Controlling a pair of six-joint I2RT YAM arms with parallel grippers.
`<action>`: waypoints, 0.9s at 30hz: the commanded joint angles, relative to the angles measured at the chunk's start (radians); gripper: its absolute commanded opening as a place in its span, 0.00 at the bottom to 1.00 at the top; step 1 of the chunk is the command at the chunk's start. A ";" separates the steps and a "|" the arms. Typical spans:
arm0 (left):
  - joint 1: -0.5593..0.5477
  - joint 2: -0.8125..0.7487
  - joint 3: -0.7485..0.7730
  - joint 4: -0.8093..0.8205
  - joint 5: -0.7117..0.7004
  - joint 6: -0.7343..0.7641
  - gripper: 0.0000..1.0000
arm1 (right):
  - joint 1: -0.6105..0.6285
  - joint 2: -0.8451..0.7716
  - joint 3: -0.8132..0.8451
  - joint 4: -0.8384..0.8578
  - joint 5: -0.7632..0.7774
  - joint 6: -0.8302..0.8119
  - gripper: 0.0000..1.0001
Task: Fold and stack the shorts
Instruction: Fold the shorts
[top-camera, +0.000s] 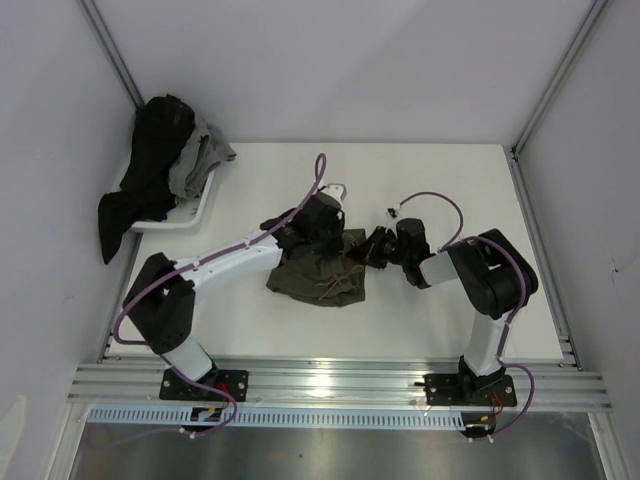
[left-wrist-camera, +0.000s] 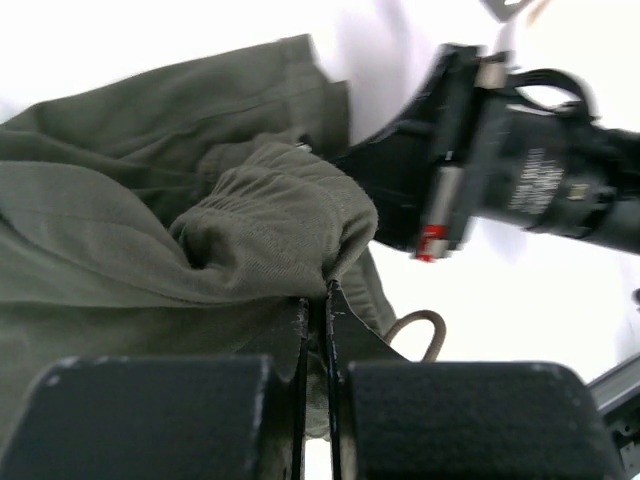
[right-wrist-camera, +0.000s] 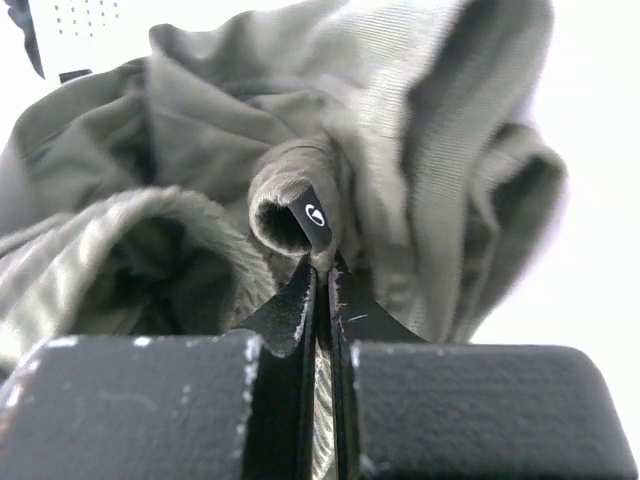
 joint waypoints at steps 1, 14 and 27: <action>-0.042 0.032 0.088 0.054 -0.010 0.022 0.00 | 0.000 -0.011 0.026 -0.112 0.111 -0.062 0.02; -0.062 0.091 0.089 0.049 -0.051 -0.006 0.00 | -0.011 -0.181 -0.017 -0.319 0.357 -0.119 0.59; -0.062 -0.021 0.030 0.034 -0.085 -0.015 0.00 | -0.035 -0.370 -0.116 -0.073 0.248 -0.357 0.61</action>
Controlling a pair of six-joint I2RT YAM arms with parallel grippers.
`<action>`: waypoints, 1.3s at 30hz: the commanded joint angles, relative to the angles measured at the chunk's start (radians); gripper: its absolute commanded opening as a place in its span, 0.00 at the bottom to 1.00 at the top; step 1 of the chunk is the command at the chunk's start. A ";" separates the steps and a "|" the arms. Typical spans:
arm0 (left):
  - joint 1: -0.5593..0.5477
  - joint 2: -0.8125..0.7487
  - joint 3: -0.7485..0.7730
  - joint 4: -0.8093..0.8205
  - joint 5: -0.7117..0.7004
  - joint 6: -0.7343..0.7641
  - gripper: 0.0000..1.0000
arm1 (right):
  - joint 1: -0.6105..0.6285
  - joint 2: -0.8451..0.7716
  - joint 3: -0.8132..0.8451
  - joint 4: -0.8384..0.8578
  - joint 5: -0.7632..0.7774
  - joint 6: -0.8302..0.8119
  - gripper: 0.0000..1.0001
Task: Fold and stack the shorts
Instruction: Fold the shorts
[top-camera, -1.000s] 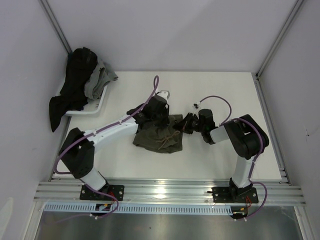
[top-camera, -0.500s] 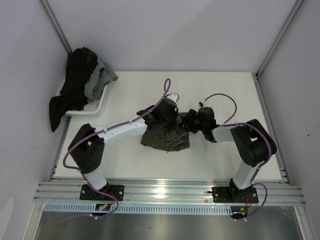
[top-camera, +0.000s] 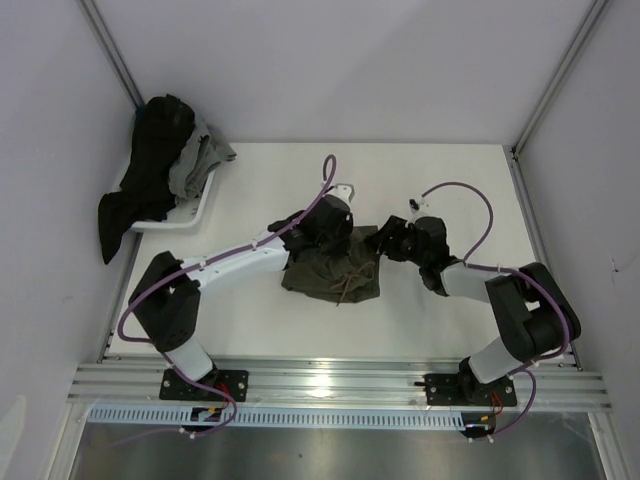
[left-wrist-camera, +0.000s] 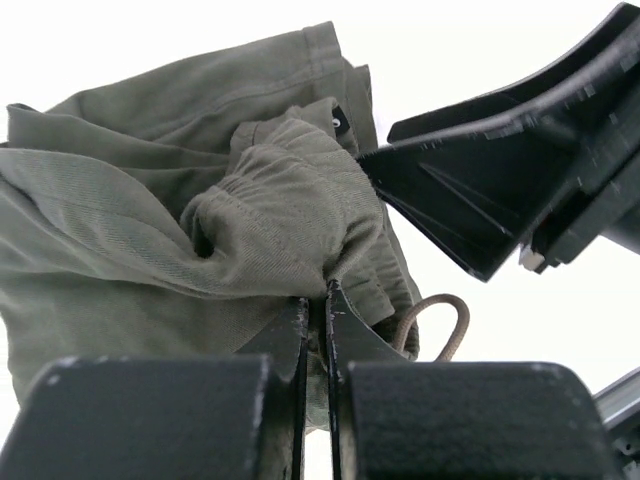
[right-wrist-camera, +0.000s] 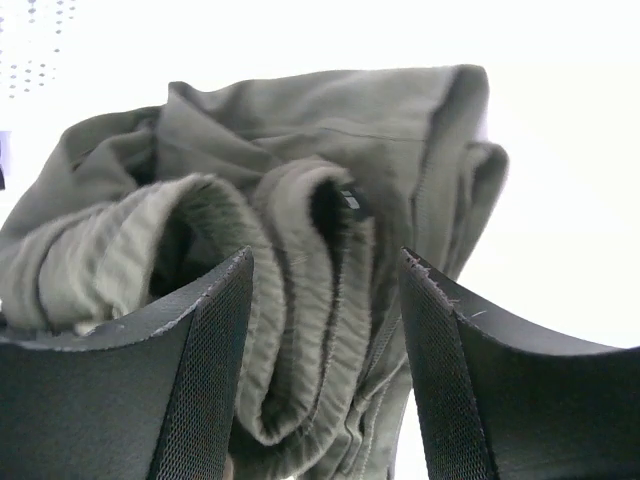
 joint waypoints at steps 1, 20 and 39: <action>-0.008 -0.079 -0.007 0.005 -0.029 -0.009 0.00 | -0.003 -0.053 -0.027 0.163 -0.043 -0.136 0.62; -0.006 -0.196 -0.093 0.035 -0.064 -0.026 0.00 | 0.013 0.143 0.090 0.295 -0.355 -0.181 0.59; -0.006 -0.142 -0.071 0.030 -0.130 -0.052 0.00 | 0.132 -0.065 -0.015 0.062 -0.200 -0.092 0.00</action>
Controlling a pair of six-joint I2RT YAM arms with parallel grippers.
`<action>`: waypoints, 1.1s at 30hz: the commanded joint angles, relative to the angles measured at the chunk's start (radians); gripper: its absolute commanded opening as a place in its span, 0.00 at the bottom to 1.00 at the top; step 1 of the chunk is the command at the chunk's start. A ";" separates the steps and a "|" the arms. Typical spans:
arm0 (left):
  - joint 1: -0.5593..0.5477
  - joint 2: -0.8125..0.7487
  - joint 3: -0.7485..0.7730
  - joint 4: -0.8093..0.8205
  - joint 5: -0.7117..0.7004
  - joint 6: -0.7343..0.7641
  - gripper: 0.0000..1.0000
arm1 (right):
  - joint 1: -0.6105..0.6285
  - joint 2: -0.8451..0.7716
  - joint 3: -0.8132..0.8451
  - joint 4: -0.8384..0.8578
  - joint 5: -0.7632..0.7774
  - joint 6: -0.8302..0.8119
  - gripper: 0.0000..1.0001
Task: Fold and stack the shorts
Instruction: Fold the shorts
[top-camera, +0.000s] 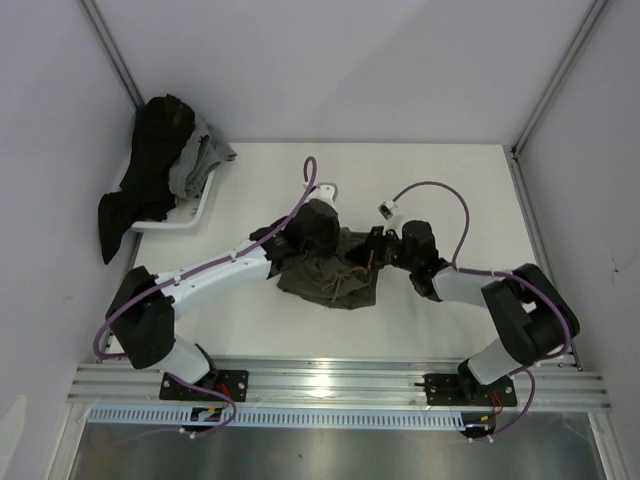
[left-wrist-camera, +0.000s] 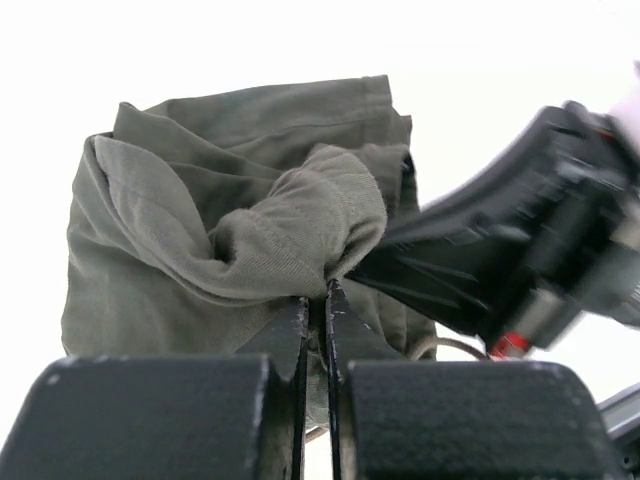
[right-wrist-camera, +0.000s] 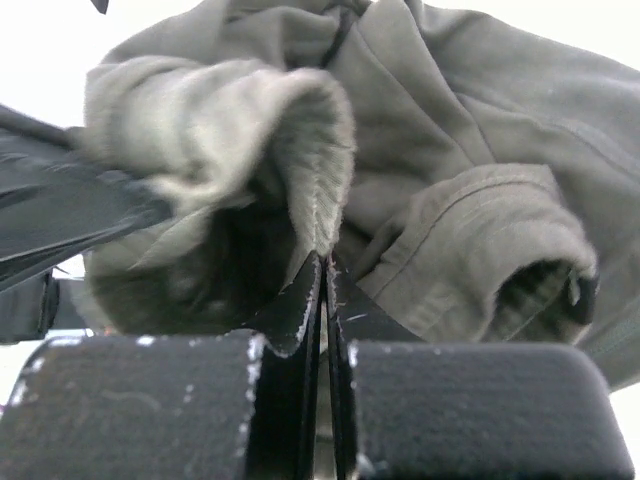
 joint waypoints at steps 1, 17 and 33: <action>-0.006 0.013 0.023 0.037 -0.043 -0.021 0.00 | 0.036 -0.143 -0.032 -0.083 0.127 0.043 0.00; -0.034 0.088 -0.014 0.194 -0.019 -0.044 0.03 | 0.191 -0.320 -0.349 -0.099 0.698 0.357 0.00; -0.052 -0.030 -0.089 0.306 0.191 -0.020 0.24 | 0.231 -0.238 -0.245 -0.083 0.638 0.303 0.00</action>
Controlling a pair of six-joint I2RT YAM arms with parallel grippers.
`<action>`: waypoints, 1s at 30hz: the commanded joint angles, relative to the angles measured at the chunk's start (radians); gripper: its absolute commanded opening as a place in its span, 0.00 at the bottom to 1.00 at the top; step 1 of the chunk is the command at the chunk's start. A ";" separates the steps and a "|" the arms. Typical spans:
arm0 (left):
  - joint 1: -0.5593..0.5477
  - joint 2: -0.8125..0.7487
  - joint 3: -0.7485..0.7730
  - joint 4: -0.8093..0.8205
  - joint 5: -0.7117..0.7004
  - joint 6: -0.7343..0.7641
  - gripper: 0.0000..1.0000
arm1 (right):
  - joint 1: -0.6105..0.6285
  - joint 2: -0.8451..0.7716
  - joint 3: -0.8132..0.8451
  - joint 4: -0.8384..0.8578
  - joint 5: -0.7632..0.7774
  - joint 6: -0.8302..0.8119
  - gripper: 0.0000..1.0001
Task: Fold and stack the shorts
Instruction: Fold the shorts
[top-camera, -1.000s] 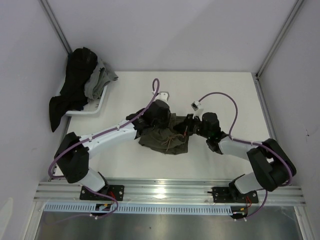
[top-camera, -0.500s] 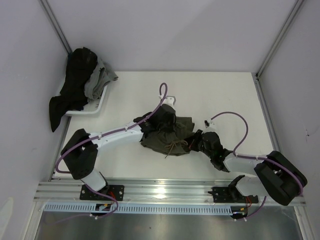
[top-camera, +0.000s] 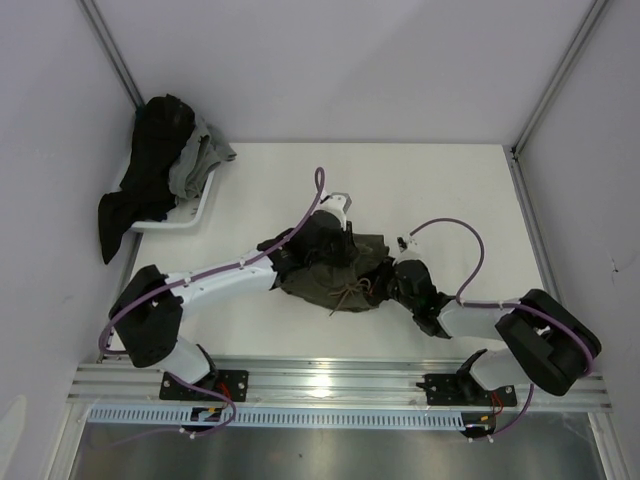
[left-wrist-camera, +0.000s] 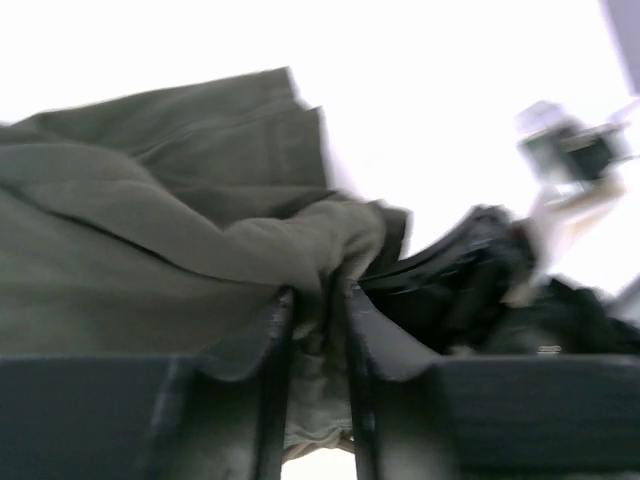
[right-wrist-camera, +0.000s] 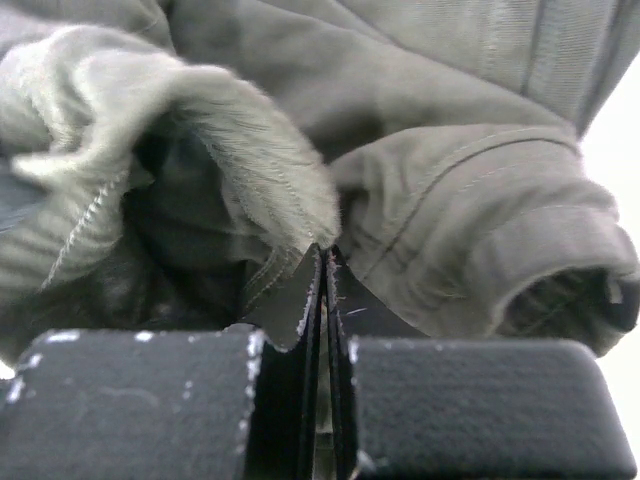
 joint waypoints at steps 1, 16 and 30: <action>-0.005 -0.054 0.010 0.130 0.097 -0.013 0.30 | 0.018 -0.016 0.016 -0.013 0.054 0.016 0.00; -0.018 0.036 0.036 0.143 0.142 -0.046 0.76 | -0.009 0.061 -0.023 0.078 -0.008 0.040 0.00; 0.081 -0.194 -0.056 0.005 0.027 -0.067 0.80 | -0.140 -0.295 0.046 -0.332 -0.092 -0.024 0.57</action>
